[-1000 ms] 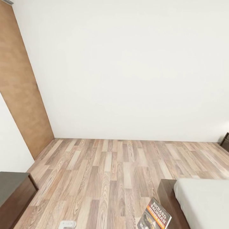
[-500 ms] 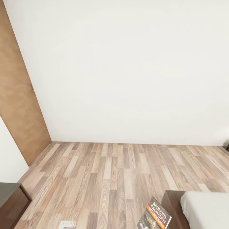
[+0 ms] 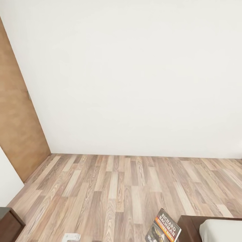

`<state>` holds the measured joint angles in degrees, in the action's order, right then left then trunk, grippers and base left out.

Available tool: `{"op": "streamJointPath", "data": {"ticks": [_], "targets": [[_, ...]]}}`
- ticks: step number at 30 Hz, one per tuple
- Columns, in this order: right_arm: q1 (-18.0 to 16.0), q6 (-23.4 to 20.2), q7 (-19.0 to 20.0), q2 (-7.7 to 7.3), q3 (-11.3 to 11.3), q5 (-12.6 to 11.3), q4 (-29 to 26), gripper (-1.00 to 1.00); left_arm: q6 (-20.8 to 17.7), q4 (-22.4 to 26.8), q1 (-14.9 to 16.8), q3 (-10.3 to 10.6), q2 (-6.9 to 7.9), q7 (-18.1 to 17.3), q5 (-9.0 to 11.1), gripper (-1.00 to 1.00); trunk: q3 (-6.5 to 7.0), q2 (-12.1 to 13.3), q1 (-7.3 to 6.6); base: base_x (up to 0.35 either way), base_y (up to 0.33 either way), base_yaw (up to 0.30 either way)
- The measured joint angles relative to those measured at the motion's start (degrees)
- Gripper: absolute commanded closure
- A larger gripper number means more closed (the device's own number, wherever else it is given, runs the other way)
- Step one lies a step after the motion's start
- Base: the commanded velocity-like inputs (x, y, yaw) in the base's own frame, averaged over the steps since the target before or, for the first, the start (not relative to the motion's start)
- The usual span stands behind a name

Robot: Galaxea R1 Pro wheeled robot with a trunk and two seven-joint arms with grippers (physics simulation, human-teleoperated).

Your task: In the bedroom, move the book from the bed onto either nightstand, and place the two sandals side by side next to the bed.

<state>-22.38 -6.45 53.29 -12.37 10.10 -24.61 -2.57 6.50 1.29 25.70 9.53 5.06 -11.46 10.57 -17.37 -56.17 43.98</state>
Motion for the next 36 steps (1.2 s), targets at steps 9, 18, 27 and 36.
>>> {"op": "streamJointPath", "data": {"ticks": [9,18,27,36], "targets": [[0.0,0.0,0.0,0.00,0.0,0.0,0.0,1.00,0.0,0.0,0.0,0.0,0.01,0.0,0.0,-1.00,0.00,0.0,0.00,0.331,0.000,0.000],[0.0,0.0,0.0,0.00,0.0,0.0,0.0,1.00,0.1,0.0,0.0,0.0,0.02,0.0,0.0,-1.00,0.00,0.0,0.00,0.330,0.000,0.000],[0.0,0.0,0.0,0.00,0.0,0.0,0.0,1.00,0.1,0.0,0.0,0.0,0.01,0.0,0.0,-1.00,0.00,0.0,0.00,0.331,0.000,0.000],[0.0,0.0,0.0,0.00,0.0,0.0,0.0,1.00,0.0,0.0,0.0,0.0,-0.04,0.0,0.0,-1.00,0.00,0.0,0.00,0.330,0.000,0.000]]}}
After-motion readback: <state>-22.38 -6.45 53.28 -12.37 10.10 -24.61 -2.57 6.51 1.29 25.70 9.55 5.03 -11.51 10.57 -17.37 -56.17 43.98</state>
